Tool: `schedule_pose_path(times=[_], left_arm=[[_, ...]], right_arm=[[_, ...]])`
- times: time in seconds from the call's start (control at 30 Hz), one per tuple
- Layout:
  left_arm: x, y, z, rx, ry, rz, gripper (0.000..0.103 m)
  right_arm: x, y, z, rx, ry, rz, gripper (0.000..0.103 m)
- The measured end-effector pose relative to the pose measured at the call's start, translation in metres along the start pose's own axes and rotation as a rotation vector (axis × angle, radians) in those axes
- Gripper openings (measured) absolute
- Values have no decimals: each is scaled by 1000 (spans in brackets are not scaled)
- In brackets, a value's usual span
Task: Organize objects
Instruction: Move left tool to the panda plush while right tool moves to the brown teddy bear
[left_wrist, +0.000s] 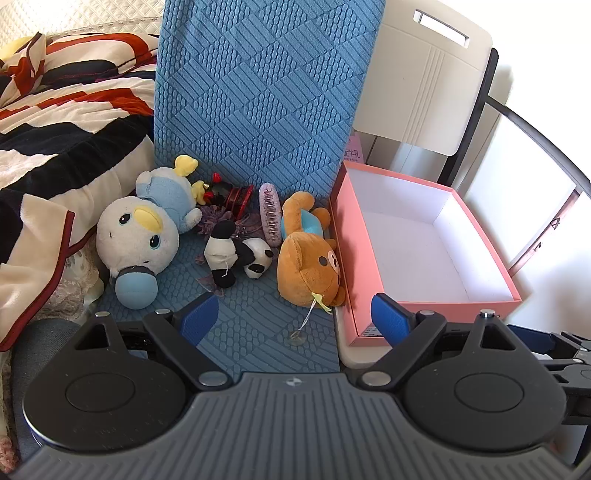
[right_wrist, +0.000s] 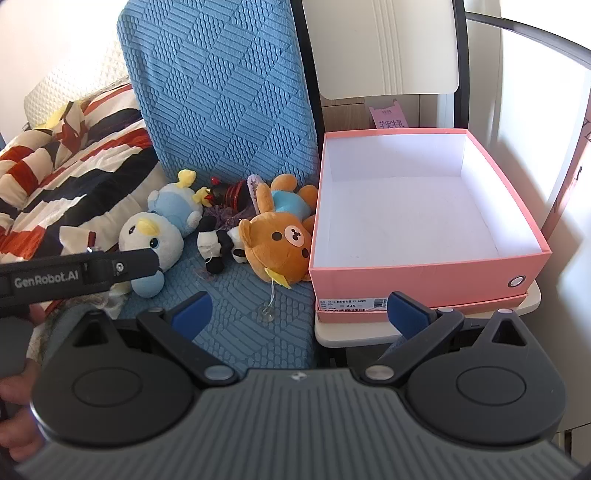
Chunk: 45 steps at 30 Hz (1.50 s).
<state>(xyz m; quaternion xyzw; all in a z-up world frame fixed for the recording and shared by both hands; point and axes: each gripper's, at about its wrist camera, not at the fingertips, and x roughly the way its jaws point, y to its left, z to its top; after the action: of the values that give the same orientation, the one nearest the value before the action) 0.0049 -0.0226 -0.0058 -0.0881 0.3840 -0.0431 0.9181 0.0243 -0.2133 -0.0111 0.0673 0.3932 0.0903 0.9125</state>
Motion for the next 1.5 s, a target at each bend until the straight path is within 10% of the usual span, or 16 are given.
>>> schedule_pose_path(times=[1.5], left_arm=[[151,79,41,-87,134,68,92]], right_arm=[[119,42,37,-168,78,17,103]])
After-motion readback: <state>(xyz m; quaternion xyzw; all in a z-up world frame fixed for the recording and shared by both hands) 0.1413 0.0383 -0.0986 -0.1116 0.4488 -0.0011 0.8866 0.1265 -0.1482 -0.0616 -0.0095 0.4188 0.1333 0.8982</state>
